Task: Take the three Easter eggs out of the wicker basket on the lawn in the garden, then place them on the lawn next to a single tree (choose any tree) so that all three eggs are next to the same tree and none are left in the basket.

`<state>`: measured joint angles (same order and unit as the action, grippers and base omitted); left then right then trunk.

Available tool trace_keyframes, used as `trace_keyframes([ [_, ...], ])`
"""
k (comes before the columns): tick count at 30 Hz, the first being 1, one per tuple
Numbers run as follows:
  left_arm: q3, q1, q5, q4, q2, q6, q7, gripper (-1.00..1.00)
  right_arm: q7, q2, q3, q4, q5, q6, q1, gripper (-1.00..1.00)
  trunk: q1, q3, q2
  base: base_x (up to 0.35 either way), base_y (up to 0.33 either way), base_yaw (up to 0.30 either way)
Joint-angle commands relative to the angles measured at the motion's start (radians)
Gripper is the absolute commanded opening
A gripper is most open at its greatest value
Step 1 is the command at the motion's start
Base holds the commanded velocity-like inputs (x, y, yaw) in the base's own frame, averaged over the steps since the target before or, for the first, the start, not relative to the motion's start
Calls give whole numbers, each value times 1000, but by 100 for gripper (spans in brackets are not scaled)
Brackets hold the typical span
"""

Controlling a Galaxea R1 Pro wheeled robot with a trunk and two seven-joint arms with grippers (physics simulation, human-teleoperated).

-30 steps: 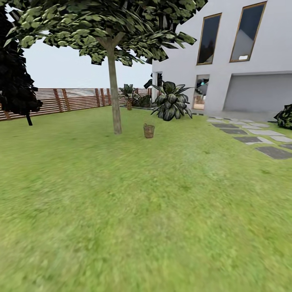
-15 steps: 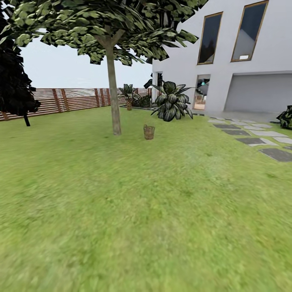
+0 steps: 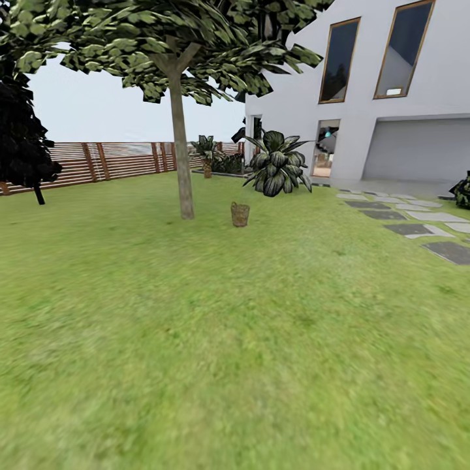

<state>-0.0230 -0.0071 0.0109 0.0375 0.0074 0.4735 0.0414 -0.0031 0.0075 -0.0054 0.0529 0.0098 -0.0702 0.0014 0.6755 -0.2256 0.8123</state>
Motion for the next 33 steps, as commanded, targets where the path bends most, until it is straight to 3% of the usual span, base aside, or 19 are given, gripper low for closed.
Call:
trace_keyframes([
  [1, -2, -1, 1, -1, 0, 3, 2, 100, 0, 0, -1, 1, 1, -2, 0, 100, 1, -1, 1, 323, 0, 0],
  [33, -2, -1, 1, -1, 0, 3, 2, 100, 0, 0, -1, 1, 1, -2, 0, 100, 1, -1, 1, 320, 0, 0],
])
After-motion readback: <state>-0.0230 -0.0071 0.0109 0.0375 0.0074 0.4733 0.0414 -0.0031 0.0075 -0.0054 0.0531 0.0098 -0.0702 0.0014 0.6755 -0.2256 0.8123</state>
